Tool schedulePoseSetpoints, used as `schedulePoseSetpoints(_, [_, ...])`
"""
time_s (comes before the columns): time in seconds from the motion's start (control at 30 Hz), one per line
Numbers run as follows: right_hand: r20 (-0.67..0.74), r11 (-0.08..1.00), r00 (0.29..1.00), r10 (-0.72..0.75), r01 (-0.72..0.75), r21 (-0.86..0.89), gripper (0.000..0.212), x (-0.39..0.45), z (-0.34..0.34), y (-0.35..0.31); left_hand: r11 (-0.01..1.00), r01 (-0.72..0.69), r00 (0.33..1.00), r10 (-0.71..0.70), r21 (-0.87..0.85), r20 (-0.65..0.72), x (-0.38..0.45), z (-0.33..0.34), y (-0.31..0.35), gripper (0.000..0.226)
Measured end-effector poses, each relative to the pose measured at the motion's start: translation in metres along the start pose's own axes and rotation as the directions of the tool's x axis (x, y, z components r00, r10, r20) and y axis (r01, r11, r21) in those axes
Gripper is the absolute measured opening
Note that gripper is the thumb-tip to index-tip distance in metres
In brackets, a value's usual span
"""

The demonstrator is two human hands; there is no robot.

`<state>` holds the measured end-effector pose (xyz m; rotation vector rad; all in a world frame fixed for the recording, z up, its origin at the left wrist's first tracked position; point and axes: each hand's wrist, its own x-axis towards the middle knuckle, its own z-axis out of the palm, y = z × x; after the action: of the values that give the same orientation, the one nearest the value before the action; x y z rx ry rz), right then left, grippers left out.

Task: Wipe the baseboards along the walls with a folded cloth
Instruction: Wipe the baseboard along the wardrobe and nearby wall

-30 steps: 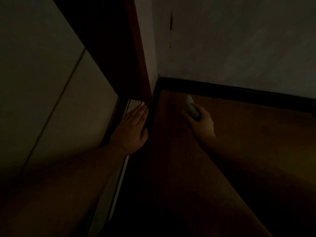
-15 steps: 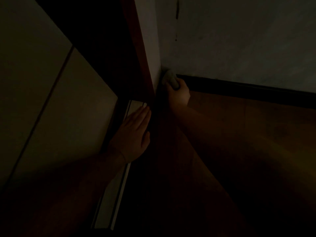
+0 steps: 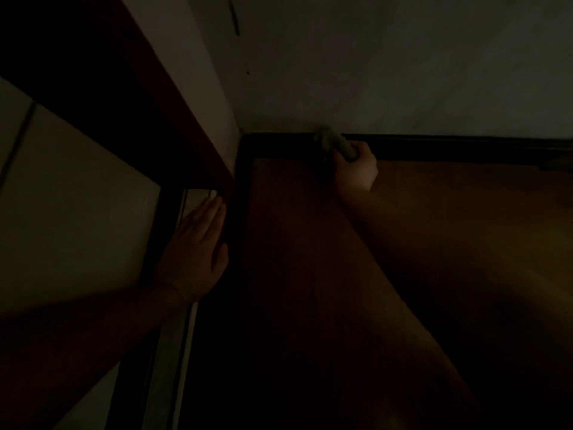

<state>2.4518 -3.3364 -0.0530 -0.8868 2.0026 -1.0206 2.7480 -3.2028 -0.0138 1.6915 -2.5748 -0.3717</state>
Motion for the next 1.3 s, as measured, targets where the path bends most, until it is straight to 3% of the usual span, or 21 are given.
schedulePoseSetpoints(0.33, [-0.293, 0.995, 0.956, 0.026, -0.054, -0.085, 0.032, 0.035, -0.085, 0.03, 1.0, 0.011, 1.0, -0.011, 0.002, 0.003, 0.001, 0.004, -0.005, 0.071])
schedulePoseSetpoints(0.43, [-0.232, 0.996, 0.972, -0.036, 0.017, -0.083, 0.037, 0.021, -0.072, 0.027, 1.0, 0.003, 1.0, -0.003, -0.003, -0.004, 0.0, 0.002, -0.004, 0.07])
schedulePoseSetpoints(0.63, [0.096, 0.968, 0.976, -0.194, 0.206, -0.141, 0.045, -0.016, -0.02, 0.016, 1.0, -0.011, 1.0, 0.01, -0.027, -0.024, -0.001, 0.004, -0.004, 0.068])
schedulePoseSetpoints(0.83, [0.177, 0.967, 0.965, -0.194, 0.219, -0.133, 0.049, -0.015, -0.01, 0.018, 1.0, -0.012, 1.0, 0.012, 0.006, 0.001, 0.001, 0.001, -0.004, 0.065])
schedulePoseSetpoints(1.1, [0.022, 0.98, 0.99, -0.14, 0.142, -0.142, 0.039, 0.037, -0.078, 0.023, 0.993, -0.092, 0.996, 0.092, 0.08, 0.002, -0.001, -0.001, -0.002, 0.059])
schedulePoseSetpoints(1.23, [-0.187, 0.996, 0.982, -0.02, 0.003, -0.093, 0.038, 0.058, -0.126, 0.038, 0.982, -0.129, 0.99, 0.121, 0.138, 0.067, 0.001, -0.005, 0.001, 0.059])
schedulePoseSetpoints(1.3, [-0.227, 0.994, 0.973, 0.039, -0.062, -0.094, 0.039, 0.062, -0.142, 0.04, 0.969, -0.184, 0.98, 0.166, 0.168, 0.112, 0.004, -0.008, 0.003, 0.059])
